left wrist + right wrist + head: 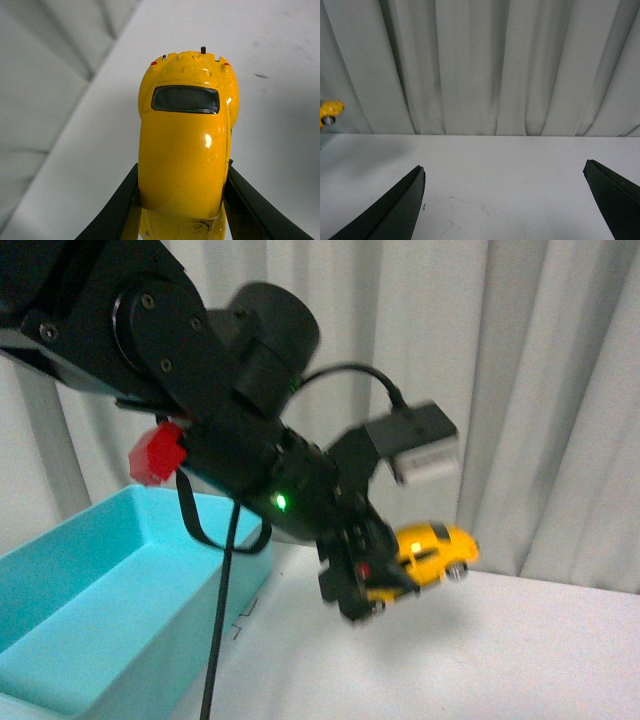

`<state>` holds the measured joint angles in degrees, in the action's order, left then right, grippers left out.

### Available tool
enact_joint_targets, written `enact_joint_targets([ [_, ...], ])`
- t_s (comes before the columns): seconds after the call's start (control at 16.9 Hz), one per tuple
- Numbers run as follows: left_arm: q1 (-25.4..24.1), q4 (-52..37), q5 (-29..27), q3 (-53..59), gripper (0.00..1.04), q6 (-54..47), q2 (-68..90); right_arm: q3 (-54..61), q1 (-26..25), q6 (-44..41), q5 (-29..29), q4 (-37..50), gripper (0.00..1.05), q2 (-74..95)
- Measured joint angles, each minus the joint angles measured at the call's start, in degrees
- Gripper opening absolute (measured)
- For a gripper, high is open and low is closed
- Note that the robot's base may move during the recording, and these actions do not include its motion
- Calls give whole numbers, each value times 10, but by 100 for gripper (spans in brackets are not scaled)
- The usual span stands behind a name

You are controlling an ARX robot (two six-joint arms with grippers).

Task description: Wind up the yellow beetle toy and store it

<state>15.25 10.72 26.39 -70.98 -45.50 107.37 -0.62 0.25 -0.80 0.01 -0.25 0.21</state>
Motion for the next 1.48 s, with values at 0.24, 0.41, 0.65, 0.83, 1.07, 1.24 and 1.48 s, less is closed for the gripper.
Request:
enact_joint_targets([
  [0.24, -160, -38, -3, -41, 40, 142, -2, 0, 0, 0, 0, 0, 98, 0],
  [0.41, -240, -51, -43, -53, 40, 181, 15, 0, 0, 0, 0, 0, 98, 0],
  [0.65, -294, -61, -101, -53, 40, 183, 68, 0, 0, 0, 0, 0, 98, 0],
  [0.83, -321, -79, -133, -53, 40, 183, 96, 0, 0, 0, 0, 0, 98, 0],
  [1.07, -326, -99, -158, -40, 40, 168, 128, 0, 0, 0, 0, 0, 98, 0],
  [1.24, -326, -97, -175, -32, 40, 149, 151, 0, 0, 0, 0, 0, 98, 0],
  [1.48, -336, -88, -194, -14, 40, 118, 179, 0, 0, 0, 0, 0, 98, 0],
])
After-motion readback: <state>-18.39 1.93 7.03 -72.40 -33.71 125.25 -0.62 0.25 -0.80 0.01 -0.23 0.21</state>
